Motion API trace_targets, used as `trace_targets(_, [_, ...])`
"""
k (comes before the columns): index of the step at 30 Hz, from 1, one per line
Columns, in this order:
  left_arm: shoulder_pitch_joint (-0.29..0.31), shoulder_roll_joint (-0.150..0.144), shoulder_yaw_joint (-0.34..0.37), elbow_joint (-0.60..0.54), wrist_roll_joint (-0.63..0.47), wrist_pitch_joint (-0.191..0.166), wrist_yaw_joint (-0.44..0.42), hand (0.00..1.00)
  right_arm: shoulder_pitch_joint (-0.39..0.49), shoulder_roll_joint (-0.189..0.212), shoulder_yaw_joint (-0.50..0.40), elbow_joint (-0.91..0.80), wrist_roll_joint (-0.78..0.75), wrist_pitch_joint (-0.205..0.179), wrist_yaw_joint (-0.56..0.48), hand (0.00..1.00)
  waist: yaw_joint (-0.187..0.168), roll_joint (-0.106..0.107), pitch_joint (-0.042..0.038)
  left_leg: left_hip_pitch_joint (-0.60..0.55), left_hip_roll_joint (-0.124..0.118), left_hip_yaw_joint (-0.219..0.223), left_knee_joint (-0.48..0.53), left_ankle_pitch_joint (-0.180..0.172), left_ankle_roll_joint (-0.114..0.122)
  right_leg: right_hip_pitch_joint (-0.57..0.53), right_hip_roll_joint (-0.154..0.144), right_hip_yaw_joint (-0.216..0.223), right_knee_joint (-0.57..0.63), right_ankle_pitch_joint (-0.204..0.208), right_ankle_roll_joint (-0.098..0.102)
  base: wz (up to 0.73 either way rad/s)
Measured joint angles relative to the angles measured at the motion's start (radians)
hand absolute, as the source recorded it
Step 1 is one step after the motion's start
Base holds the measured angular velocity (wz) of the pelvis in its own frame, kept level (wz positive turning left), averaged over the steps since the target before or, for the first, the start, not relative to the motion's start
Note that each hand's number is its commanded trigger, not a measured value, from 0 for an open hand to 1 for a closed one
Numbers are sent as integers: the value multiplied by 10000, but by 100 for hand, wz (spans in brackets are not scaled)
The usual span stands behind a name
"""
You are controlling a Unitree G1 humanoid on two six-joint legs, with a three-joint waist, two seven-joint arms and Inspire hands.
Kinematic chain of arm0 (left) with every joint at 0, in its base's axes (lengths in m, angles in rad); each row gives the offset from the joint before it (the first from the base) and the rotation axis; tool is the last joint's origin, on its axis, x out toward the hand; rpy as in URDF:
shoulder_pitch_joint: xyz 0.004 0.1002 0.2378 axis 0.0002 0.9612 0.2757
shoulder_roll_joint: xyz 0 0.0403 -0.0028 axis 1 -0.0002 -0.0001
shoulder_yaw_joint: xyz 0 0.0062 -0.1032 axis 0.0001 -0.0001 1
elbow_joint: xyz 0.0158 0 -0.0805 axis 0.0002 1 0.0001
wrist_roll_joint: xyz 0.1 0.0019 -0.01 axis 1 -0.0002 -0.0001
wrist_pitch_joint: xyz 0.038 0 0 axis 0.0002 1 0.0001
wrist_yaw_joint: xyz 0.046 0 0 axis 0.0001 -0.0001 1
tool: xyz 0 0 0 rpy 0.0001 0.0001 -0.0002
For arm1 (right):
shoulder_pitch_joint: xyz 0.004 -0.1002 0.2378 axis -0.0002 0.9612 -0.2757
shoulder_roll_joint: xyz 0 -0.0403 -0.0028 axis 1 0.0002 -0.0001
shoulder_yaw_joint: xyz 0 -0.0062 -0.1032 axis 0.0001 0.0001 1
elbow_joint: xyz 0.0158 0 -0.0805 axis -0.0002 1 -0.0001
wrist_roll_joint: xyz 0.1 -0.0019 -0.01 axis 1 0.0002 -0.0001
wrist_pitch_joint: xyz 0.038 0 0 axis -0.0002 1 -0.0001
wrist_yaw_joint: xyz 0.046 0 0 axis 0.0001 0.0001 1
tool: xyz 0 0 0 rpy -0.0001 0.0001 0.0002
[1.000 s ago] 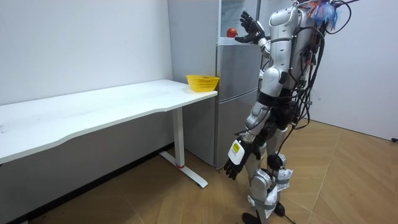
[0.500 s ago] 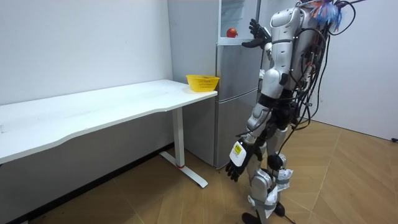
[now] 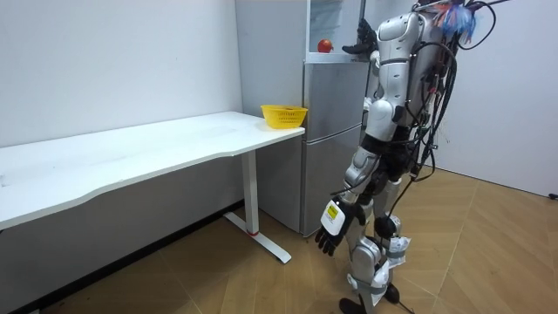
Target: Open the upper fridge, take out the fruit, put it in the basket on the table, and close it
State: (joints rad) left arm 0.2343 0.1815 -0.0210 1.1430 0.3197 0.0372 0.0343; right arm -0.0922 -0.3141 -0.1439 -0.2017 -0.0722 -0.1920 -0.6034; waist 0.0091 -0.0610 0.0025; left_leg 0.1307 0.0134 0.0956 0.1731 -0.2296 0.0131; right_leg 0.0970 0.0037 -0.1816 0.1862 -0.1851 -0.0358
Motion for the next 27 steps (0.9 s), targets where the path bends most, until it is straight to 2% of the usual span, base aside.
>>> trace_targets(2, [35, 52, 106, -251, 23, 12, -164, 0, -347, -144, -283, 245, 6, 164, -122, 0, -6, -122, 6, -22, -5, -37, 29, 1, 0, -75, -2, -5, -5, -6, -1, 4])
trace_targets(4, [31, 129, 111, -255, 26, 63, -270, 0, -521, -177, -343, 269, 23, 209, -193, 0, -9, -177, 6, -62, -7, -64, 75, 1, 0, -119, -3, -66, -18, -6, -2, 3])
trace_targets(7, [11, 265, 110, -250, 20, 85, -276, 0, -722, -437, -360, 518, 351, 305, -200, 0, -9, -306, 16, -156, -40, -187, 100, 2, 2, -153, -19, -176, -24, -19, 6, 10])
trace_targets(8, [32, 288, 199, -241, 21, 94, -287, 0, -933, -449, -377, 572, 444, 489, -211, 0, 2, -341, 1, -196, -42, -199, 108, 3, 3, -181, -15, -172, -11, -19, 6, 0])
trace_targets(10, [62, 304, 357, -251, 38, 126, -320, 0, -1248, -556, -443, 578, 623, 613, -282, 0, -9, -380, -42, -289, -50, -185, 136, 3, 4, -277, -1, -180, 13, -21, 8, 0])
trace_targets(12, [110, 305, 522, -260, 74, 172, -413, 0, -1667, -827, -472, 776, 770, 619, -271, 0, 6, -409, -51, -327, -55, -204, 158, 4, 6, -265, 0, -172, 31, -18, 7, 0])
trace_targets(14, [202, 330, 555, -260, 42, 225, -445, 0, -2268, -1333, -427, 1344, 1460, 618, -168, 0, 26, -458, -57, -314, -55, -262, 166, 5, 6, -229, -6, -168, 43, -18, 7, 4])
trace_targets(19, [252, 407, 667, -286, 81, 226, -439, 0, -2601, -2125, -438, 2582, 2476, 642, 399, 0, 178, -617, -37, -311, -55, -401, 250, 2, 4, -134, -42, -240, -2, -17, 1, 7])
trace_targets(23, [261, 413, 976, -494, 271, 238, -452, 0, -2932, -2400, -440, 3841, 3079, 948, 705, 0, 265, -689, 26, -343, -51, -452, 261, 2, 3, -148, -58, -253, 19, -18, -3, 3])
trace_targets(27, [332, 469, 1120, -670, 333, 286, -588, 0, -3035, -2531, -440, 4374, 3401, 1190, 983, 0, 287, -757, 1, -355, -48, -493, 255, 2, 2, -147, -59, -323, 24, -18, -5, 2])
